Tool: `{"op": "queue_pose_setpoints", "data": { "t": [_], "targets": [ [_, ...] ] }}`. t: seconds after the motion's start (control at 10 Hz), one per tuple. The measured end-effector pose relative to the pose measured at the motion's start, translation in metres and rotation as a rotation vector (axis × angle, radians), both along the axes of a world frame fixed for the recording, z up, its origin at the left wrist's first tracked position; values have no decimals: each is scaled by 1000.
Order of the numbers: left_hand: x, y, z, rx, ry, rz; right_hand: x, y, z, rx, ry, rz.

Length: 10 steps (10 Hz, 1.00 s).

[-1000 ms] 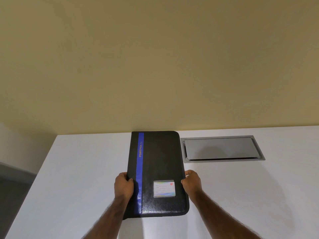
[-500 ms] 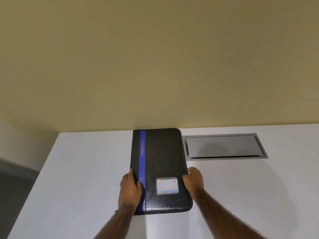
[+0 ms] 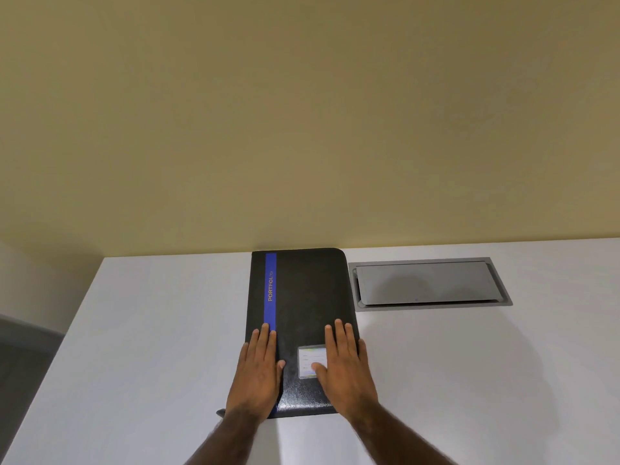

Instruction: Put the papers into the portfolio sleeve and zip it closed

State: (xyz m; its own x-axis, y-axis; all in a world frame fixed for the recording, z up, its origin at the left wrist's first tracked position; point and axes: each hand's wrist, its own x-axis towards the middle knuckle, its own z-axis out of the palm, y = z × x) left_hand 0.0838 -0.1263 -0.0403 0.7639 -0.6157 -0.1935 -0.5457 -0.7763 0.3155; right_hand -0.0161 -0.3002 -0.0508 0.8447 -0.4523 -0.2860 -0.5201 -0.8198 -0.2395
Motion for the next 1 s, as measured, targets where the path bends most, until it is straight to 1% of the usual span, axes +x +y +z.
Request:
{"op": "queue_pose_setpoints", "data": {
  "t": [0.1,0.2,0.5,0.7,0.9,1.0],
  "targets": [
    [-4,2,-3,47,-8,-4,-7,8,-12,-14,52,66],
    [-6,4,-5,52,-11,6,-10,7,-14,-18,48,58],
    [-11,8,-18,9,-56,9,-19,8,-20,-61,-16,63],
    [-13,7,-23,68,-66,20,-23,10,-25,-83,-10,44],
    [-13,4,-21,23,-56,38,-19,10,-14,-41,-72,13],
    [-10,3,-19,6,-72,47,-17,8,-8,-68,-87,3]
  ]
}}
